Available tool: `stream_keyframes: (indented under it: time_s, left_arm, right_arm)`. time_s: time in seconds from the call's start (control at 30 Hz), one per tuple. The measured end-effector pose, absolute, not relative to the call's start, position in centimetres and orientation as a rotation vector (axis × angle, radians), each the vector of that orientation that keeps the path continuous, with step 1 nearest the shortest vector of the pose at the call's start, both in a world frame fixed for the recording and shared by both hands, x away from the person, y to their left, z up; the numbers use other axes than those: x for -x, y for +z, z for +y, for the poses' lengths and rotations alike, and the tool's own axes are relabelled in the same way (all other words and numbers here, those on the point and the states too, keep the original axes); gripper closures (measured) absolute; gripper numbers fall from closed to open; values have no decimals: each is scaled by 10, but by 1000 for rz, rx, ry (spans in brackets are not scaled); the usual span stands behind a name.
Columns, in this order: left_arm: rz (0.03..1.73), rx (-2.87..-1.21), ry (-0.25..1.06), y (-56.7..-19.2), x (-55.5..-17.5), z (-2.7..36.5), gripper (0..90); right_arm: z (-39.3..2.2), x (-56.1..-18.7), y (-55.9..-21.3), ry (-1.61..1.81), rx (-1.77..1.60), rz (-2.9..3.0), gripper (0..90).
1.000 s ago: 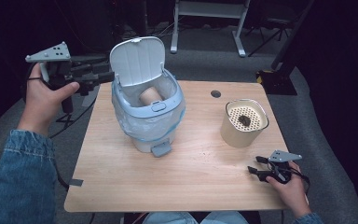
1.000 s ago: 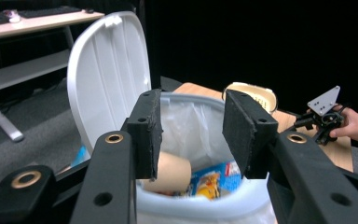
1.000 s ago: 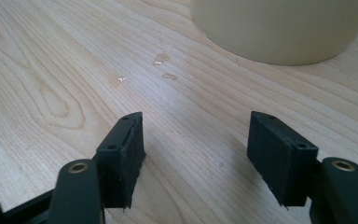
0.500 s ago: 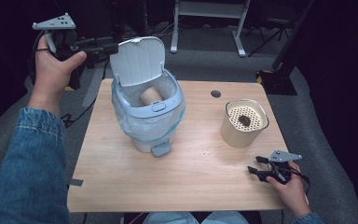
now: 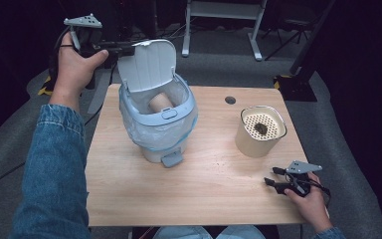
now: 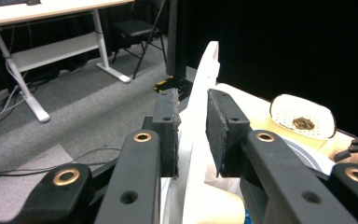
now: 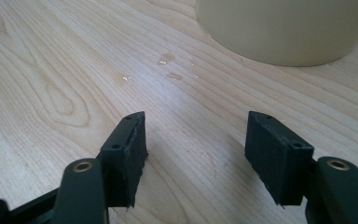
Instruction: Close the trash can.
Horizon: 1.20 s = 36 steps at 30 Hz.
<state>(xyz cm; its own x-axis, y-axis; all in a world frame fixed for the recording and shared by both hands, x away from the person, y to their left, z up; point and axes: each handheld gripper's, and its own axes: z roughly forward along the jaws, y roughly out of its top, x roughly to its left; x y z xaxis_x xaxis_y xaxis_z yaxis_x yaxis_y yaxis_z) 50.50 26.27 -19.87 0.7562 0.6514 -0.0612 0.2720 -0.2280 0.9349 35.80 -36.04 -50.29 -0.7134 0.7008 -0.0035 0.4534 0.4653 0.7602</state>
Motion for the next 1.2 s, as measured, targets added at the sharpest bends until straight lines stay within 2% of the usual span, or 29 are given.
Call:
stream_keyframes:
  time_s: [0.2, 0.43, 0.57, 0.87, 1.0, 1.2]
  left_arm:
    - [653, -1800, 320, -202, -497, 264, 766]
    - [567, -1801, 186, -206, -481, 258, 752]
    - [551, -1811, 164, -209, -476, 255, 756]
    - [457, -1852, 16, -229, -460, 237, 745]
    - [471, -1860, -40, -239, -457, 226, 737]
    - [490, -1922, -26, -252, -456, 213, 768]
  right_arm:
    - [-361, -358, -503, 1104, -980, 2403, 389]
    - [-361, -358, -503, 1104, -981, 2403, 389]
    - [-361, -358, -503, 1103, -978, 2404, 389]
    - [-361, -358, -503, 1102, -977, 2404, 389]
    - [-361, -358, -503, 1102, -978, 2405, 389]
    - [-361, -358, -503, 1104, -975, 2408, 382]
